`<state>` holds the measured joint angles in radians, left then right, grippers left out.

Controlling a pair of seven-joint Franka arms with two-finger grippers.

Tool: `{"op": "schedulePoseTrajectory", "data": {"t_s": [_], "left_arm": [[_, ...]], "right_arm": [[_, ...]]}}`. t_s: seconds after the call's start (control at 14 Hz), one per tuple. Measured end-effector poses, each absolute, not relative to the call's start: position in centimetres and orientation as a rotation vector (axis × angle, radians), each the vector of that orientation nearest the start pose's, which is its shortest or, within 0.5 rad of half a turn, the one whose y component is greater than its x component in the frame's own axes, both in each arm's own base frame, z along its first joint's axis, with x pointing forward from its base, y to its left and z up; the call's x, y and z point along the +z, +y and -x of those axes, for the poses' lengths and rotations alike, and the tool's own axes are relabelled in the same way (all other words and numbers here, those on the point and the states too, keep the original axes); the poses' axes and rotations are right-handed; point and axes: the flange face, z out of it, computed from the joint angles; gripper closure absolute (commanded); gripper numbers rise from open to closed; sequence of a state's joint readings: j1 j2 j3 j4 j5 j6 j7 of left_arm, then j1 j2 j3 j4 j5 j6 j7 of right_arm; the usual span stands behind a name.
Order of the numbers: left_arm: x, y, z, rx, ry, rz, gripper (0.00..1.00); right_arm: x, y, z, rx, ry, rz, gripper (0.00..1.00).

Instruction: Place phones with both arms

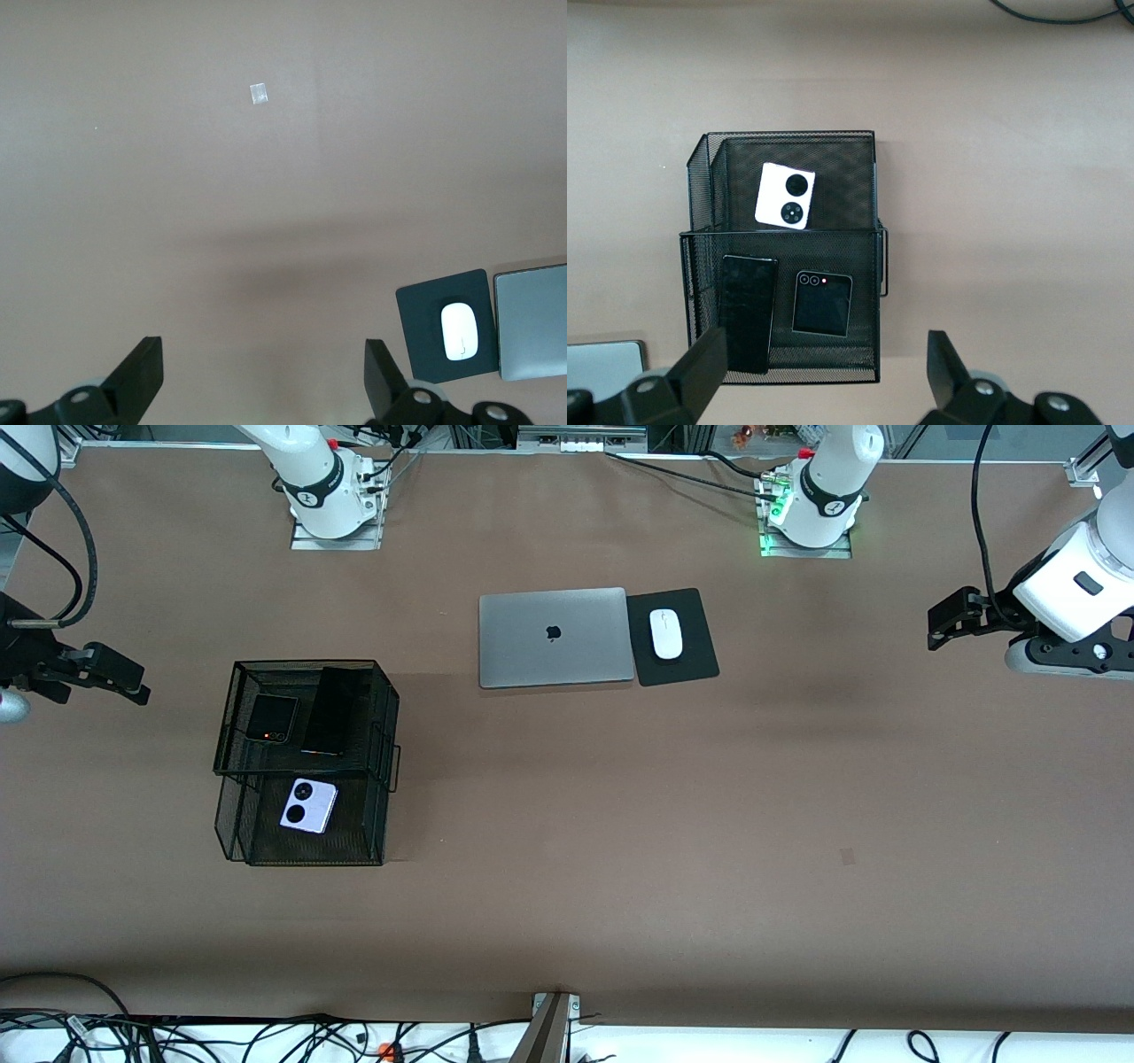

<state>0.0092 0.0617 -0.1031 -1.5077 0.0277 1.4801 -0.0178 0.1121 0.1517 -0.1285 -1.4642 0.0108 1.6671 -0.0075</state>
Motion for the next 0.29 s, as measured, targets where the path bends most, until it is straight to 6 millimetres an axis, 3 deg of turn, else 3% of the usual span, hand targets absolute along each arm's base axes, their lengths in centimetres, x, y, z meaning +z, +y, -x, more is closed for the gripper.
{"op": "schedulePoseTrajectory", "data": {"t_s": [0.29], "left_arm": [[61.21, -4.55, -56.19, 0.136, 0.111, 3.108, 0.0]], "right_arm": [[59.38, -0.3, -60.98, -0.078, 0.021, 3.15, 0.0]]}}
